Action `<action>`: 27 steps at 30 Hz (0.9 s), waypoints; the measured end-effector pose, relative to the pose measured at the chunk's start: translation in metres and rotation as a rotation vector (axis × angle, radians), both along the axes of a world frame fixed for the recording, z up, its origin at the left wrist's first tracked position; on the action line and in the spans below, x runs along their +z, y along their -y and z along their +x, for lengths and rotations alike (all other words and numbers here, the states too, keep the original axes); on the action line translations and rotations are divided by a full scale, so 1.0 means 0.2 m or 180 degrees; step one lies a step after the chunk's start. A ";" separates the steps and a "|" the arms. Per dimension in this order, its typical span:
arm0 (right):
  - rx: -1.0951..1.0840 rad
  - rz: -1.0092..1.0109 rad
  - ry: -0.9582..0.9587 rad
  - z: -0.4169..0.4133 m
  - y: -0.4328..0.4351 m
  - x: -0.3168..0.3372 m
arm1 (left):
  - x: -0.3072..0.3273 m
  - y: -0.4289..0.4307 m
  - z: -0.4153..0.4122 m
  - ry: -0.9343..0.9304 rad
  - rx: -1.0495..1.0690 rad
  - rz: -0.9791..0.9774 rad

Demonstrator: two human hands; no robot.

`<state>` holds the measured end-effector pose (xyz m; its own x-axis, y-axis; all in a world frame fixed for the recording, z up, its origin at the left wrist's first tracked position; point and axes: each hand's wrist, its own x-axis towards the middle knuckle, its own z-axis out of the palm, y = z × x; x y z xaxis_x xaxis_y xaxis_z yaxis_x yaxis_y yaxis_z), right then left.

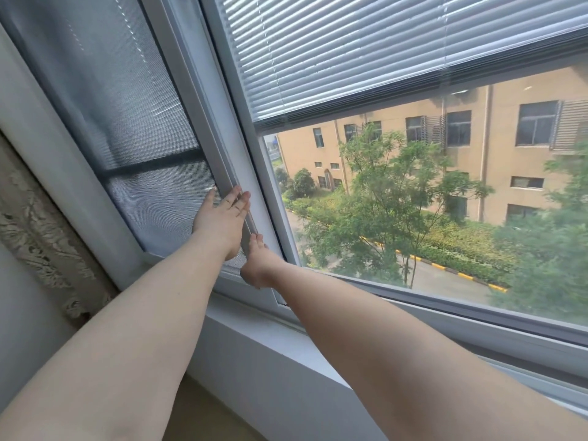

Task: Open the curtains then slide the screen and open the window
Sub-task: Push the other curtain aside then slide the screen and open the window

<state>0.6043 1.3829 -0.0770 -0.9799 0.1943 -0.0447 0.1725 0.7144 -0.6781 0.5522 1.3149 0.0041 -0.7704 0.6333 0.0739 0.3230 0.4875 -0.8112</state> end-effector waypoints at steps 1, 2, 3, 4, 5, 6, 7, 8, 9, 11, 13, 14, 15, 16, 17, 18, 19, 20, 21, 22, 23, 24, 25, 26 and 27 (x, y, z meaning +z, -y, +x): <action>-0.0032 0.0049 -0.0020 0.02 -0.02 0.00 | 0.01 -0.01 0.01 0.0074 0.0013 0.0031; -0.0080 0.0092 -0.0043 0.04 -0.03 0.01 | 0.03 -0.02 0.01 0.0153 0.0036 0.0044; -0.0140 0.0134 -0.0093 0.07 -0.04 0.01 | 0.04 -0.02 0.02 0.0214 0.0045 0.0046; -0.0203 0.0191 -0.0143 0.11 -0.07 0.01 | 0.05 -0.04 0.05 0.0209 -0.0003 0.0042; -0.0229 0.0247 -0.0197 0.15 -0.09 0.01 | 0.06 -0.05 0.06 0.0157 -0.0062 0.0024; -0.0240 0.0284 -0.0255 0.19 -0.11 0.01 | 0.07 -0.06 0.07 0.0092 -0.0151 -0.0012; -0.0284 0.0306 -0.0330 0.25 -0.15 0.01 | 0.08 -0.07 0.10 0.0024 -0.0290 -0.0065; -0.0347 0.0331 -0.0404 0.32 -0.18 0.02 | 0.08 -0.09 0.13 -0.0034 -0.0464 -0.0111; -0.0429 0.0355 -0.0485 0.36 -0.21 0.03 | 0.08 -0.10 0.16 -0.0084 -0.0678 -0.0119; -0.0652 0.0356 -0.0675 0.48 -0.28 0.04 | 0.09 -0.18 0.27 -0.0166 -0.1333 0.0051; -0.0833 0.0314 -0.0853 0.62 -0.34 0.06 | 0.13 -0.26 0.43 -0.0096 -0.1908 0.0316; -0.0926 0.0301 -0.0958 0.68 -0.36 0.07 | 0.14 -0.31 0.51 -0.0066 -0.2208 0.0436; -0.1064 0.0306 -0.1066 0.78 -0.40 0.08 | 0.16 -0.38 0.62 -0.0041 -0.2534 0.0549; -0.1155 0.0293 -0.1165 0.81 -0.41 0.08 | 0.17 -0.42 0.66 -0.0054 -0.2757 0.0622; -0.1294 0.0308 -0.1257 0.88 -0.44 0.09 | 0.19 -0.48 0.74 -0.0077 -0.2978 0.0671; -0.1425 0.0353 -0.1349 0.95 -0.46 0.09 | 0.20 -0.54 0.81 -0.0132 -0.3197 0.0698; -0.1557 0.0403 -0.1429 1.03 -0.49 0.09 | 0.22 -0.60 0.89 -0.0177 -0.3376 0.0685; -0.1659 0.0454 -0.1500 1.10 -0.52 0.10 | 0.24 -0.66 0.97 -0.0215 -0.3567 0.0689; -0.1751 0.0482 -0.1558 1.17 -0.55 0.10 | 0.26 -0.71 1.05 -0.0238 -0.3745 0.0710; -0.1859 0.0520 -0.1613 1.26 -0.59 0.10 | 0.28 -0.77 1.15 -0.0231 -0.3961 0.0759; -0.1963 0.0534 -0.1658 1.33 -0.62 0.10 | 0.29 -0.81 1.24 -0.0198 -0.4116 0.0788; -0.2059 0.0542 -0.1702 1.41 -0.65 0.09 | 0.31 -0.85 1.32 -0.0172 -0.4247 0.0817; -0.2163 0.0555 -0.1735 1.48 -0.67 0.09 | 0.32 -0.89 1.39 -0.0143 -0.4375 0.0849; -0.2278 0.0605 -0.1769 1.56 -0.70 0.08 | 0.32 -0.93 1.47 -0.0128 -0.4511 0.0888; -0.2393 0.0666 -0.1806 1.64 -0.72 0.07 | 0.33 -0.97 1.55 -0.0128 -0.4642 0.0922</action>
